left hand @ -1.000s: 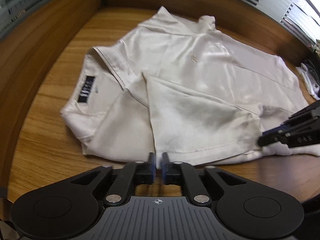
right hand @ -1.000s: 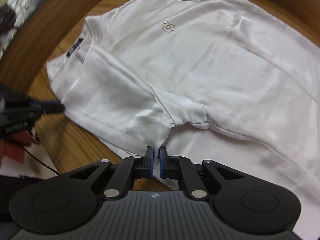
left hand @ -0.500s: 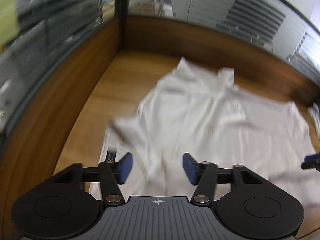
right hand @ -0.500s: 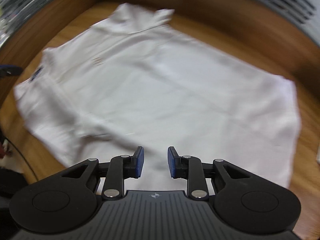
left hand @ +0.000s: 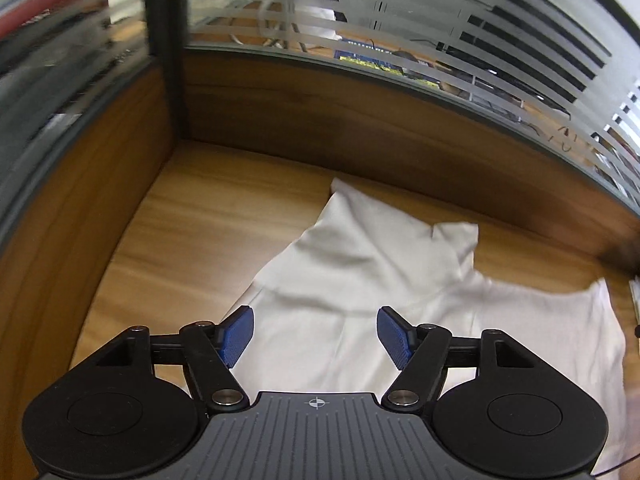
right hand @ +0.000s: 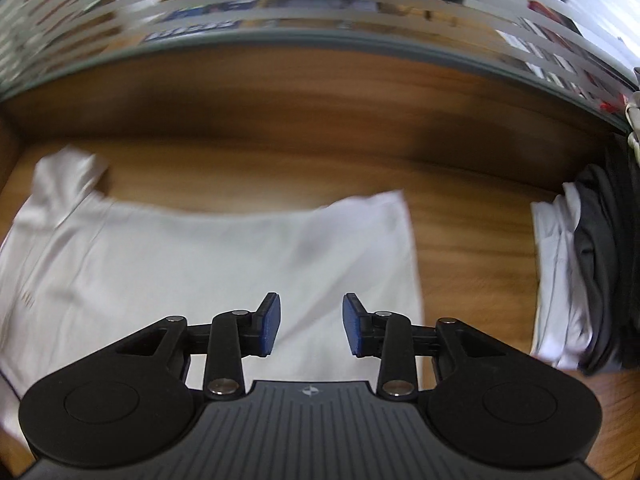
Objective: Fold clothes
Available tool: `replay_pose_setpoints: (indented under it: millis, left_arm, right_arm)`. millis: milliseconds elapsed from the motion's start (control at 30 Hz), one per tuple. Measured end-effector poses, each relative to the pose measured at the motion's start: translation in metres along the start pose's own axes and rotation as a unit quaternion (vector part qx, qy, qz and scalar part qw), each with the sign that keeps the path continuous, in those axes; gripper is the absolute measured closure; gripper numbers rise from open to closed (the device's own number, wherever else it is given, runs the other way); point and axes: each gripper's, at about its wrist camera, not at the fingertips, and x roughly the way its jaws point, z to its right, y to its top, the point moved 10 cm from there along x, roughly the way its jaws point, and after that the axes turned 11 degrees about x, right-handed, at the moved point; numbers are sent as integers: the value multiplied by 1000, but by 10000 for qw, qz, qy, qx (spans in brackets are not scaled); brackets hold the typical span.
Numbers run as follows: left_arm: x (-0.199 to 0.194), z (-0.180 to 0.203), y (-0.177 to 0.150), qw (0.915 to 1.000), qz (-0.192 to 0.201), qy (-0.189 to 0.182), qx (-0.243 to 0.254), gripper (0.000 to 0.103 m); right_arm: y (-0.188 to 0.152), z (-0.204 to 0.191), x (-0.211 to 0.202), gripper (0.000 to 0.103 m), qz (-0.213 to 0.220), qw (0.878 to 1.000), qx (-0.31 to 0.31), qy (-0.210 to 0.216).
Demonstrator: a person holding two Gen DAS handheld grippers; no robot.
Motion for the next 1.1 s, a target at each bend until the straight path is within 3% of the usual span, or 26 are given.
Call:
replay_pose_setpoints:
  millis: [200, 400, 667, 733, 767, 800, 867, 1100]
  left_arm:
    - [61, 1, 35, 9995, -273, 54, 140, 29]
    - [110, -2, 64, 9988, -458, 54, 183, 29]
    - [138, 9, 76, 9978, -542, -276, 263, 31]
    - [140, 15, 74, 9973, -562, -336, 346, 39]
    - [142, 17, 73, 9970, -573, -339, 389, 55]
    - [143, 19, 70, 9967, -591, -338, 438, 82]
    - [142, 22, 67, 9965, -575, -324, 513, 99]
    - [96, 32, 70, 9964, -83, -386, 752, 99]
  right_arm:
    - [46, 27, 39, 54, -31, 9993, 344, -164]
    - [83, 42, 82, 54, -23, 9965, 772, -315]
    - [91, 52, 129, 56, -435, 9950, 832, -347]
    - [90, 53, 133, 68, -431, 9950, 829, -339]
    - [91, 53, 133, 72, -422, 9953, 799, -341]
    - [91, 52, 134, 88, -433, 9954, 790, -319]
    - [92, 52, 133, 94, -432, 9953, 832, -232]
    - [91, 52, 103, 95, -88, 9968, 774, -203]
